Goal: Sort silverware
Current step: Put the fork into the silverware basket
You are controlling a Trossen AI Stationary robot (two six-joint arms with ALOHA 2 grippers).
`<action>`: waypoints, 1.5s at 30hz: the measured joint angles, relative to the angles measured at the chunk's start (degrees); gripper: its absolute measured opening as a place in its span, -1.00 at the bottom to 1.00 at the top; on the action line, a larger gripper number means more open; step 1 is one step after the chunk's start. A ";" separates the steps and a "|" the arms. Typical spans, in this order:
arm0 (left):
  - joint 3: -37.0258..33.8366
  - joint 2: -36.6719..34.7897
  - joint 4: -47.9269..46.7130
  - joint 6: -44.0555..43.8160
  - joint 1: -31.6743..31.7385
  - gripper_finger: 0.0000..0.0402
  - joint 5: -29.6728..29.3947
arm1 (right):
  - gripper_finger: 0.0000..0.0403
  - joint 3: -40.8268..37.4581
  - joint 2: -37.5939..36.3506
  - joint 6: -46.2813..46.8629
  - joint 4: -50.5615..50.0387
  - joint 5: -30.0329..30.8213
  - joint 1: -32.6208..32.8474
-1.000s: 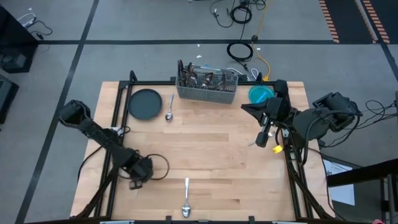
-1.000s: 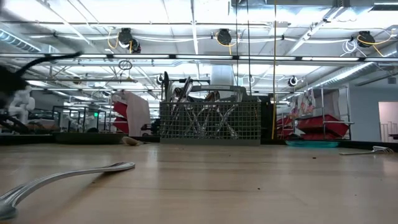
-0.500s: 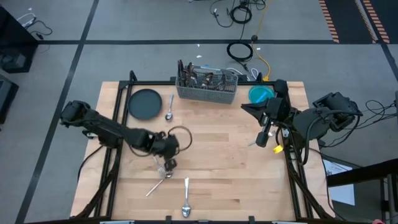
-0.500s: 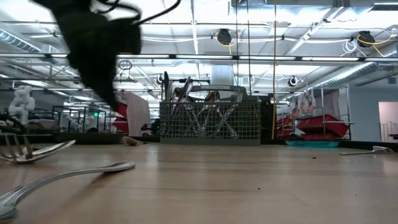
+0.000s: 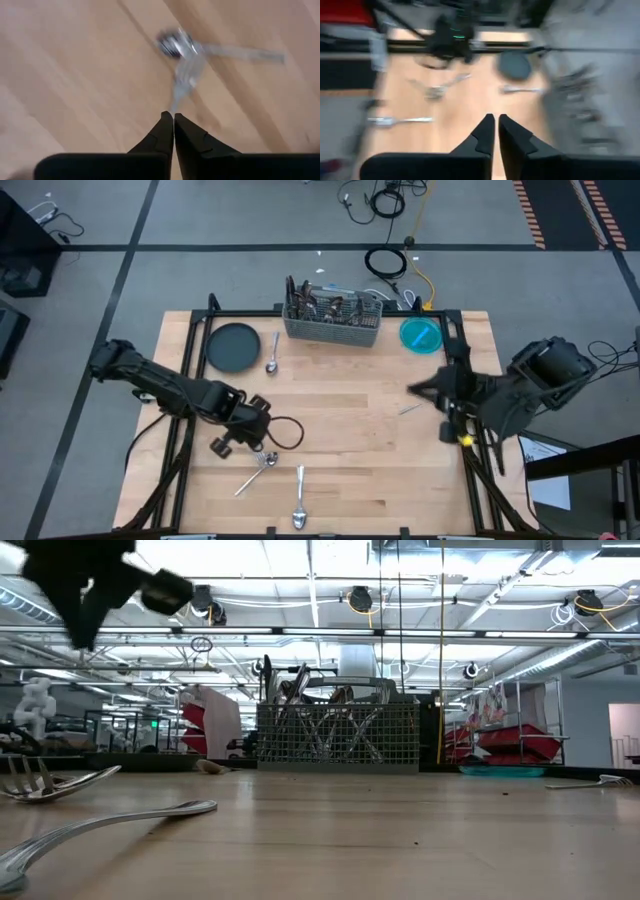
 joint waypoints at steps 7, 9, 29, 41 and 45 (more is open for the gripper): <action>-2.30 0.00 -6.32 5.48 2.33 -0.66 1.47 | -0.58 -4.67 -0.91 9.24 0.07 -8.02 4.90; -3.30 0.00 -3.95 6.70 3.15 -0.59 3.46 | -0.49 -5.76 -0.92 11.51 0.21 -7.81 5.83; -25.41 0.11 27.13 9.38 3.65 -0.41 4.88 | -0.35 -9.52 -1.09 18.49 0.14 -7.10 5.78; -30.80 1.13 32.17 7.72 3.71 -0.92 5.91 | -0.35 -9.52 -1.09 23.69 0.69 -7.27 5.80; -29.42 1.37 33.46 4.36 3.66 -0.93 2.91 | -0.35 -9.52 -1.09 23.90 0.28 -7.16 5.91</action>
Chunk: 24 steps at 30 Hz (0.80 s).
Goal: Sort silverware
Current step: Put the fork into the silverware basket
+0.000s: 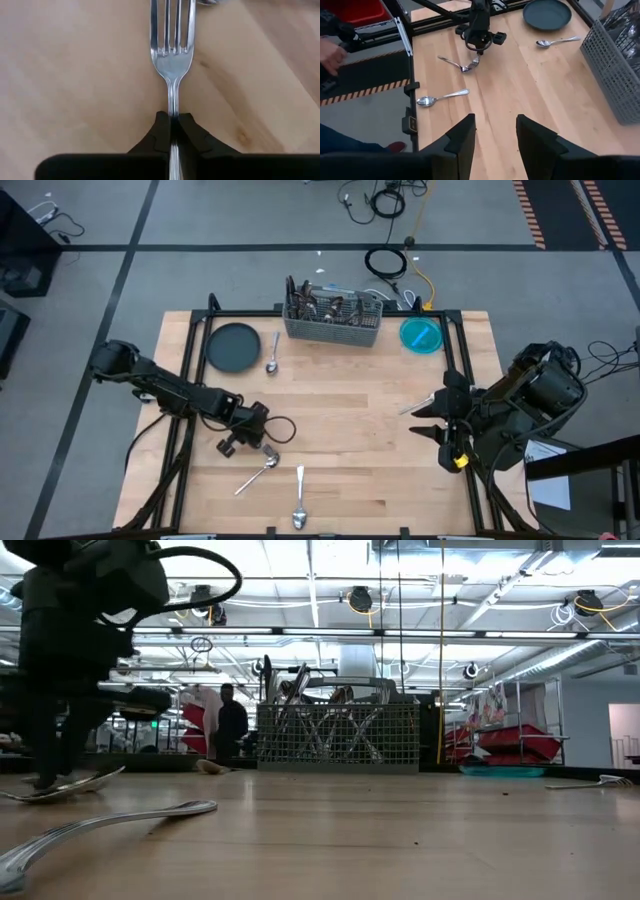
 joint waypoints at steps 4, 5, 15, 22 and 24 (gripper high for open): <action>4.46 -1.15 -0.15 -7.70 1.73 -0.94 -6.15 | -0.35 0.00 -0.03 -3.94 -0.07 4.63 0.30; 6.15 -1.99 0.76 -9.10 2.23 -0.94 -8.14 | -0.35 0.00 -0.11 -5.14 -0.08 7.00 0.62; 15.02 -11.68 25.63 -13.53 14.09 -0.94 -29.47 | -0.35 0.02 -1.54 -8.77 -0.13 27.06 2.29; 14.04 -7.83 67.98 -15.70 27.57 -0.94 -30.51 | -0.35 0.02 -1.47 -11.02 -0.13 32.85 2.29; 14.14 -4.08 73.47 -14.58 29.75 -0.94 -30.20 | -0.35 0.02 -1.46 -11.46 -0.16 33.64 2.29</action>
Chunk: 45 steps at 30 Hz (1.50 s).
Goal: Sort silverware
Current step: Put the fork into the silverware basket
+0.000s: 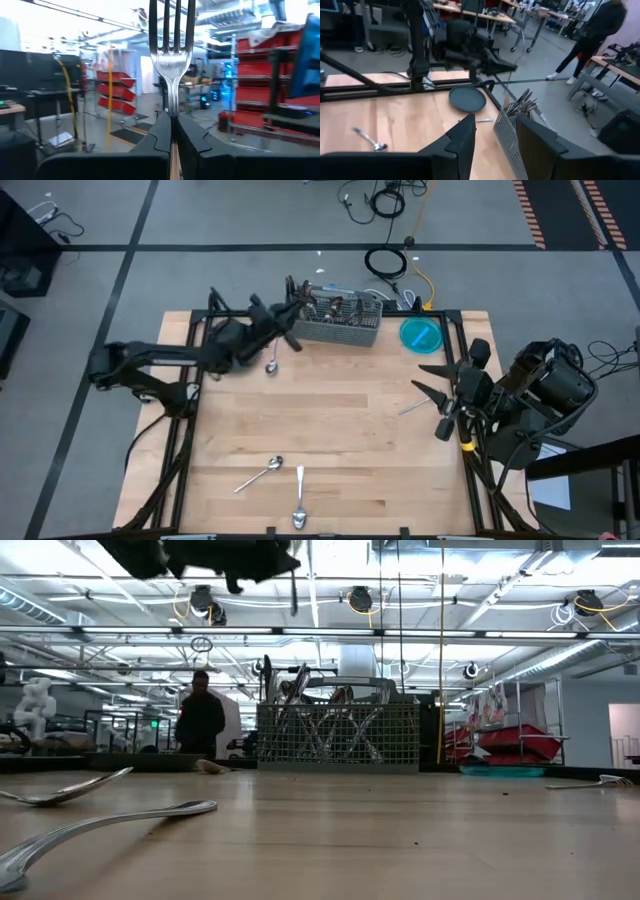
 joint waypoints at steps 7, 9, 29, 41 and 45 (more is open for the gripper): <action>9.80 15.84 12.28 -0.14 2.91 -0.94 3.75 | -0.35 0.00 0.00 -0.05 0.00 1.98 0.00; 14.22 20.55 12.13 -0.14 2.89 -0.94 3.96 | -0.35 0.00 0.00 -0.05 0.00 2.47 0.00; 29.85 42.44 13.16 -4.39 6.03 -0.94 1.99 | -0.35 -0.02 0.02 1.28 0.00 2.06 0.00; 29.83 50.24 9.50 -7.67 5.95 -0.94 -5.03 | -0.35 -0.04 0.02 0.34 0.00 2.05 0.00; 29.85 52.82 8.10 -11.74 5.39 -0.94 -5.21 | -0.35 -0.04 0.02 -0.12 0.00 2.10 0.00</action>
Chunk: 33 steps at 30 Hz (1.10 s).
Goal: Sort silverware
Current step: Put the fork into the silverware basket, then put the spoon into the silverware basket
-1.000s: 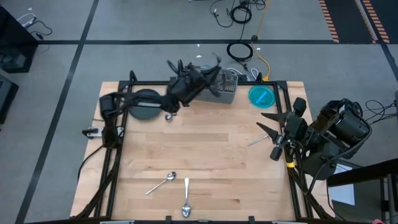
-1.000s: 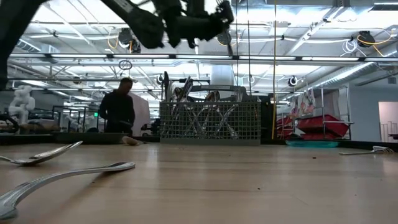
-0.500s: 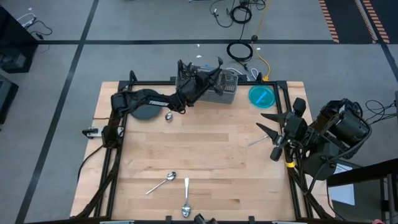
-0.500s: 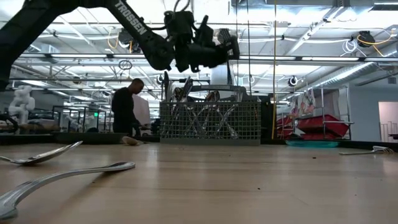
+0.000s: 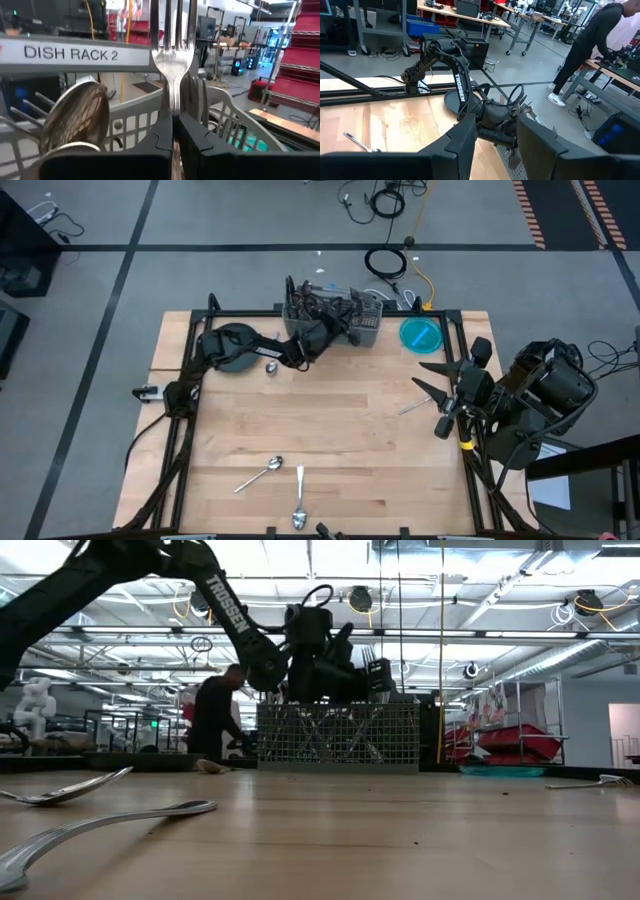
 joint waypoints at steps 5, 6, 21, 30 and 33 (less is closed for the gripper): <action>0.14 0.11 -1.83 0.10 -0.55 -0.94 -0.40 | -0.35 0.00 0.00 0.04 0.00 0.00 0.00; 0.11 -0.13 -1.88 0.63 -0.63 -0.94 -0.39 | -0.35 0.00 0.00 0.04 0.01 0.02 0.00; 0.63 -3.88 -7.04 -0.28 0.04 -0.58 15.39 | -0.35 0.00 -0.01 0.49 0.02 -1.91 0.00; 0.61 -11.68 -16.76 1.18 1.75 -0.57 23.64 | -0.35 0.00 -0.02 -0.36 0.72 -1.99 0.00; 0.63 -14.65 -18.41 1.17 1.62 -0.57 27.63 | -0.35 0.00 -0.02 -0.99 0.66 -2.28 0.00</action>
